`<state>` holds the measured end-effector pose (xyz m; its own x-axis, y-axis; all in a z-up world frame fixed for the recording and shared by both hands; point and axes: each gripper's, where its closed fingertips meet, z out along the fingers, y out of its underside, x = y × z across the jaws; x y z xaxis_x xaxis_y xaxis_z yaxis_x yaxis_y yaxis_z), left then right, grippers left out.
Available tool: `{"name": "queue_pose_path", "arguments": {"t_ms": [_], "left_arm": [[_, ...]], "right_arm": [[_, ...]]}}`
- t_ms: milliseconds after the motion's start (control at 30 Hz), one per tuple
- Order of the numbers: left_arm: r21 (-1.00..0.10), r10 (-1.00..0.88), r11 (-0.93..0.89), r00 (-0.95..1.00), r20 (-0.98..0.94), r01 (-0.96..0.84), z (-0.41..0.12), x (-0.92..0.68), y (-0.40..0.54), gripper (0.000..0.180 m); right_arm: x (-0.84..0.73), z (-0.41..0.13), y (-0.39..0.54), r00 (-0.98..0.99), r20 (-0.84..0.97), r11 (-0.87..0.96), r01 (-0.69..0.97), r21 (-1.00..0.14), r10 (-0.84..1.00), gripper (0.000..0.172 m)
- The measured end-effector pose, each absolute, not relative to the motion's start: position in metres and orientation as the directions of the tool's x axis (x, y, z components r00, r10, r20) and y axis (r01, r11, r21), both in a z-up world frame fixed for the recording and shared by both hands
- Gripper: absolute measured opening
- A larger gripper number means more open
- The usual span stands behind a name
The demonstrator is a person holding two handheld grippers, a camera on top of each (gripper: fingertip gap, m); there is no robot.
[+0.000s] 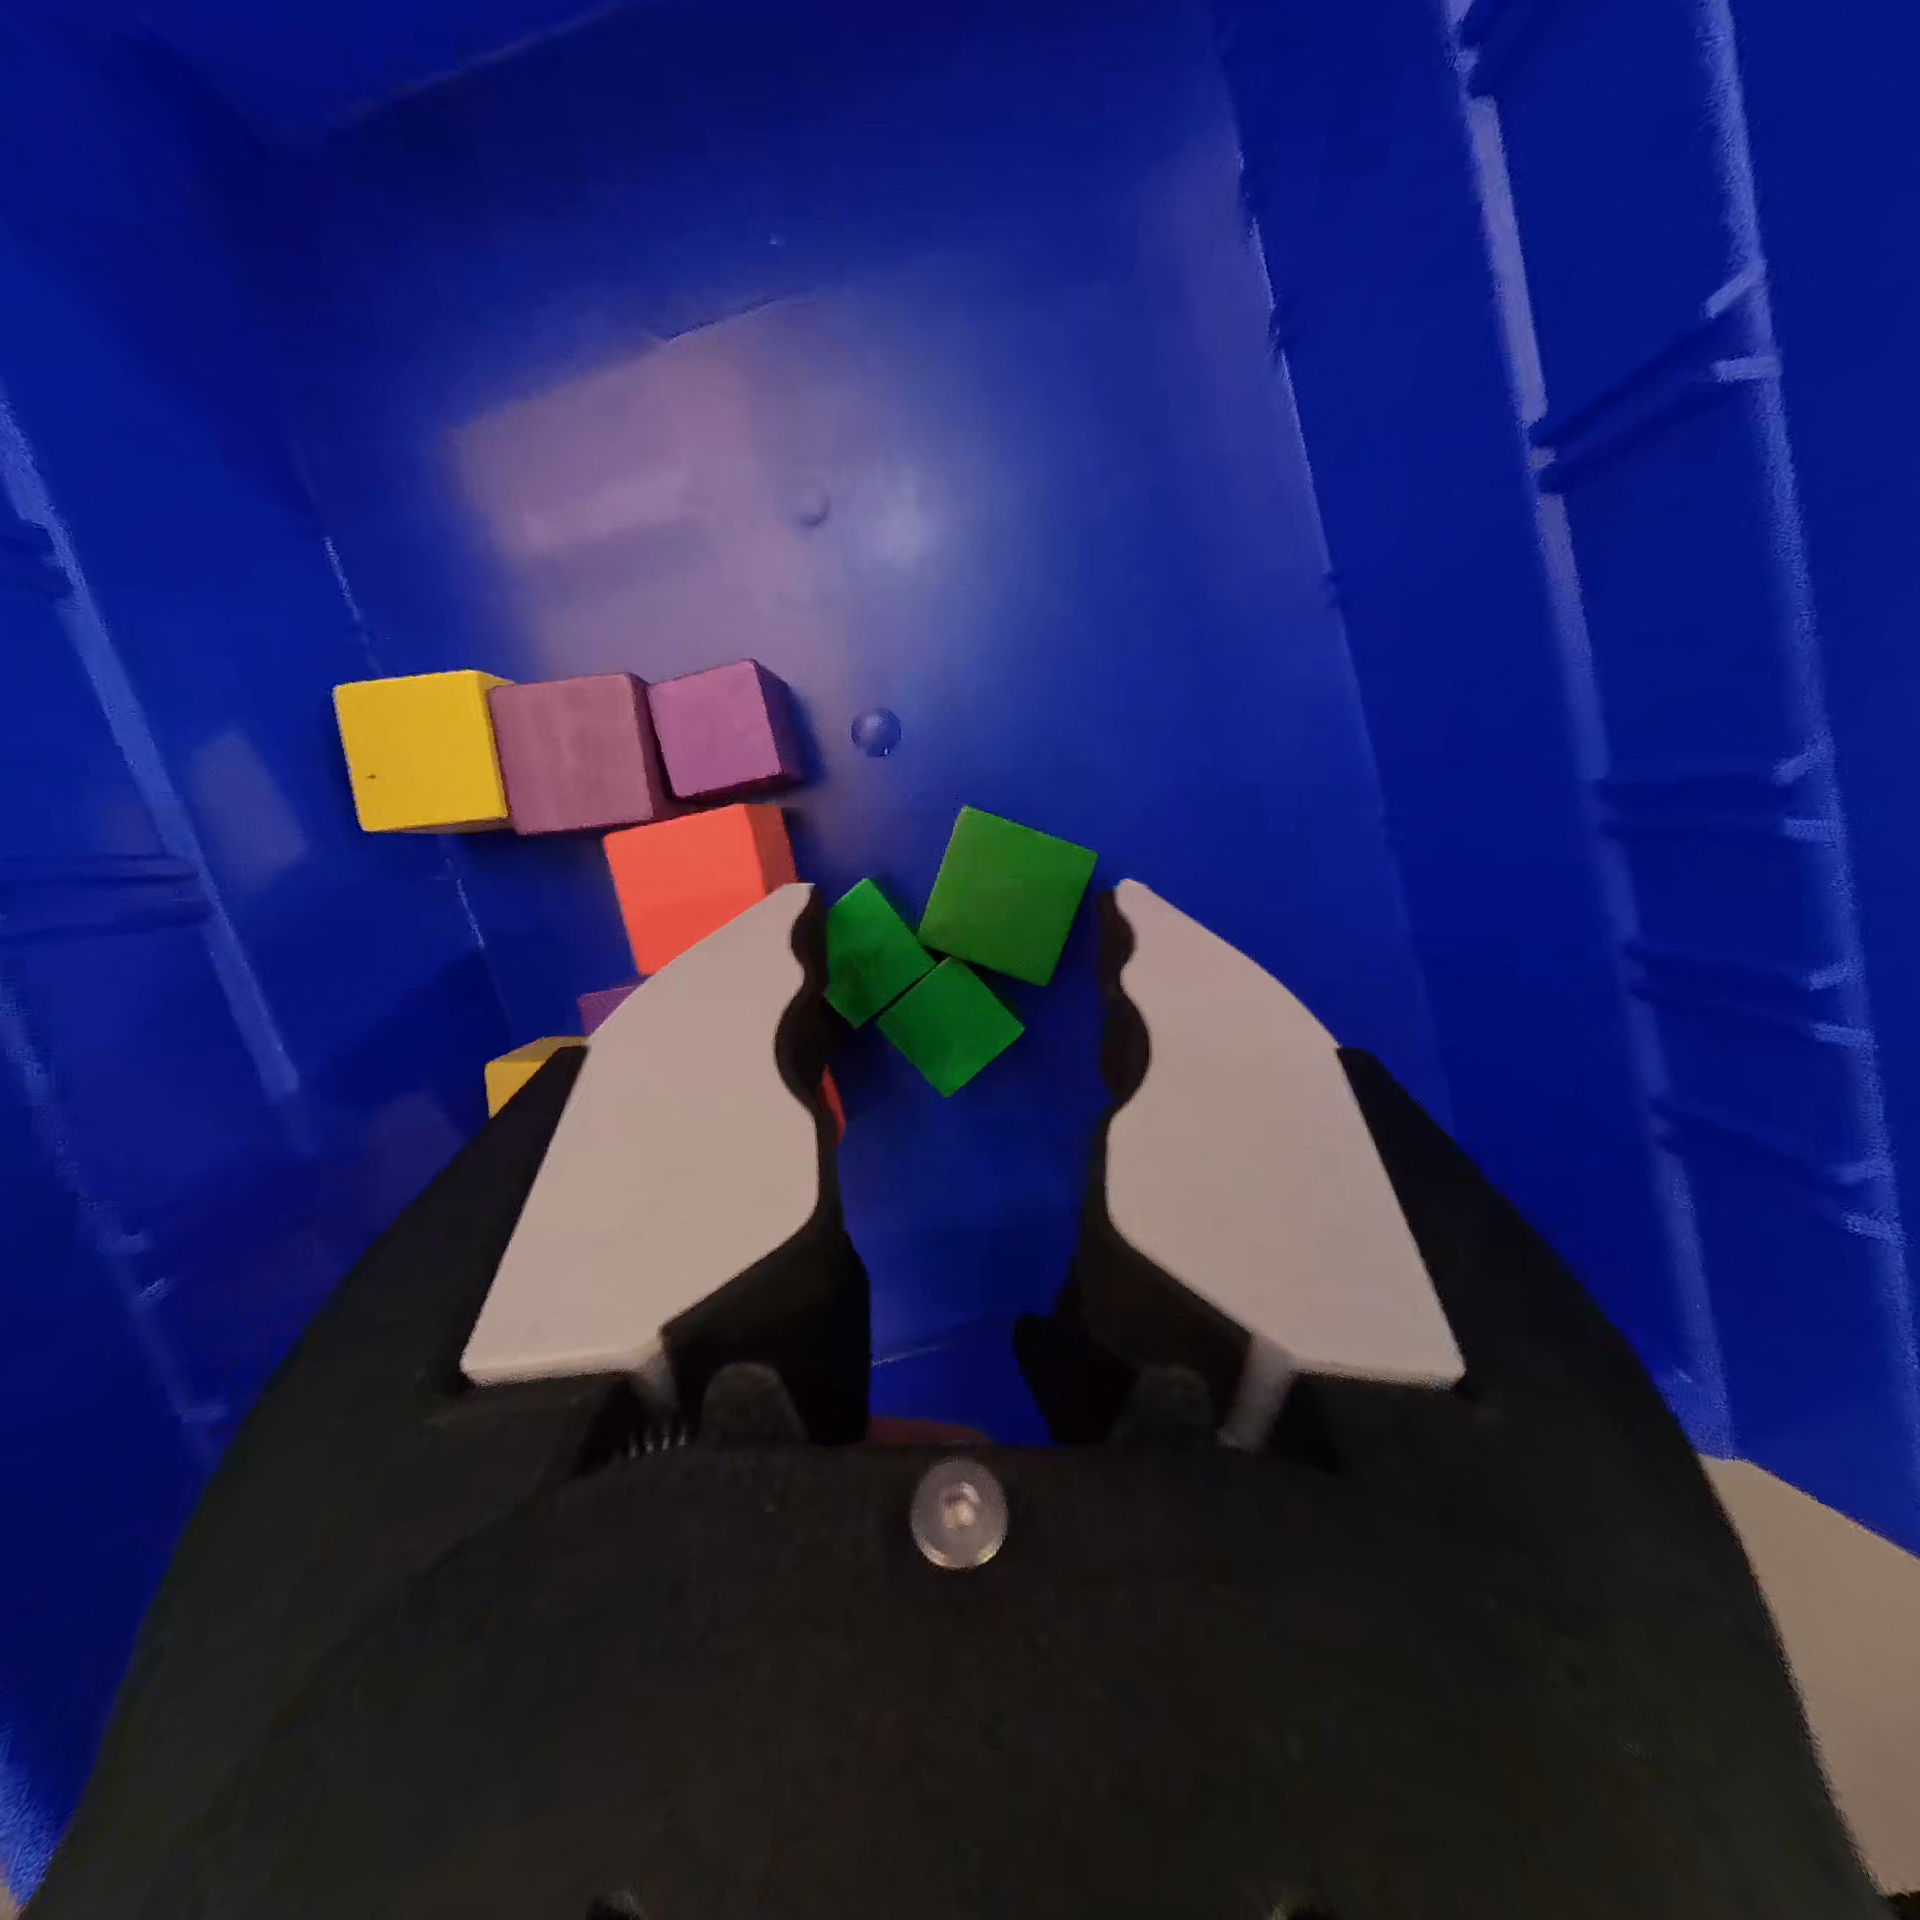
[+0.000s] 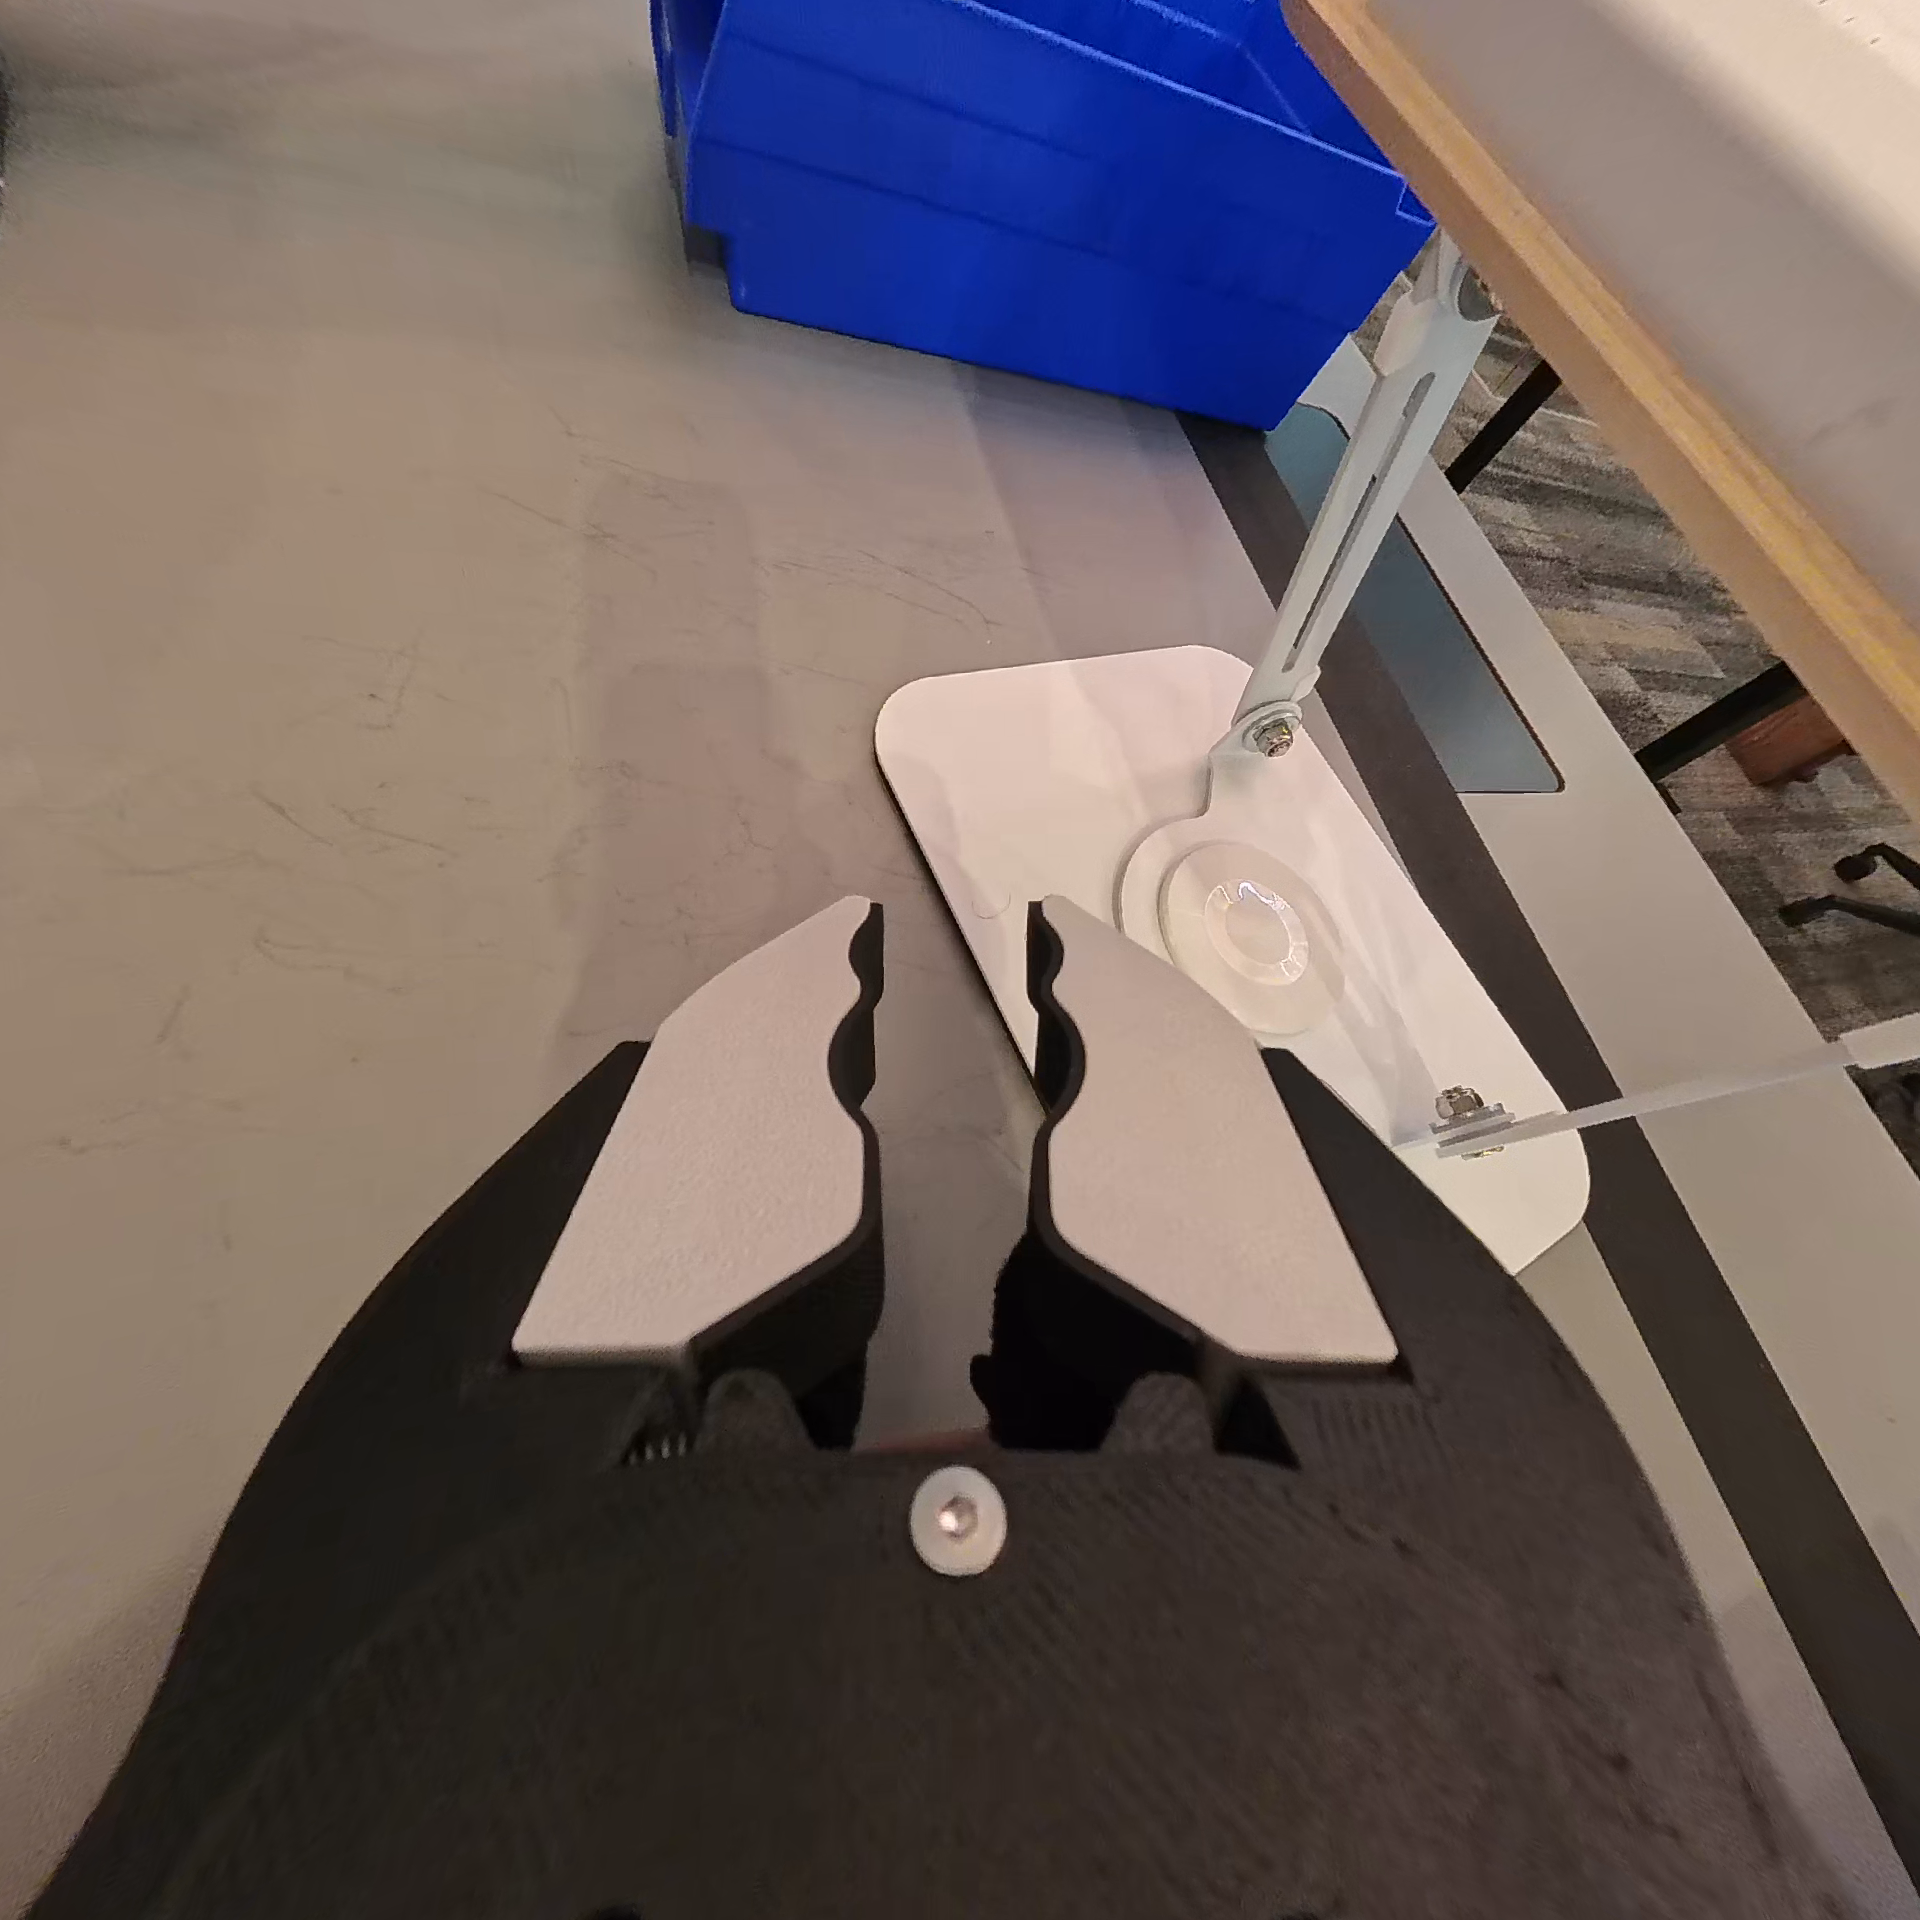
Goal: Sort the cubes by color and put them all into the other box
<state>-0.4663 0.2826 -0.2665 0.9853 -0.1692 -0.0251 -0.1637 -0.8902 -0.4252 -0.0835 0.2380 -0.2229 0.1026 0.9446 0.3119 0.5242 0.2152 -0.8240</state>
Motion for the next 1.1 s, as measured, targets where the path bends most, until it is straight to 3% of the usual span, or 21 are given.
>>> {"name": "queue_pose_path", "arguments": {"t_ms": [100, 233, 400, 833, 1100], "left_arm": [[-0.454, -0.196, -0.877, 0.980, 0.031, -0.161, -0.264, -0.455, 0.285, 0.048], [-0.461, -0.169, -0.870, 0.984, -0.057, -0.176, -0.257, -0.469, 0.286, 0.050], [-0.456, -0.196, -0.871, 0.980, -0.025, -0.185, -0.260, -0.463, 0.286, 0.036], [-0.380, -0.256, -0.891, 0.966, -0.027, -0.247, -0.275, -0.450, 0.283, 0.028], [-0.420, -0.266, -0.872, 0.964, -0.028, -0.253, -0.268, -0.448, 0.288, 0.028]], "right_arm": [[-0.083, -0.223, 0.238, 0.102, 0.313, 0.217, 0.525, -0.823, 0.944, 0.026], [-0.082, -0.222, 0.239, 0.106, 0.313, 0.215, 0.524, -0.824, 0.944, 0.026], [-0.082, -0.224, 0.239, 0.106, 0.311, 0.212, 0.527, -0.823, 0.944, 0.026], [-0.081, -0.223, 0.239, 0.104, 0.315, 0.216, 0.530, -0.820, 0.943, 0.026], [-0.080, -0.224, 0.239, 0.104, 0.314, 0.214, 0.530, -0.820, 0.944, 0.026]]}}
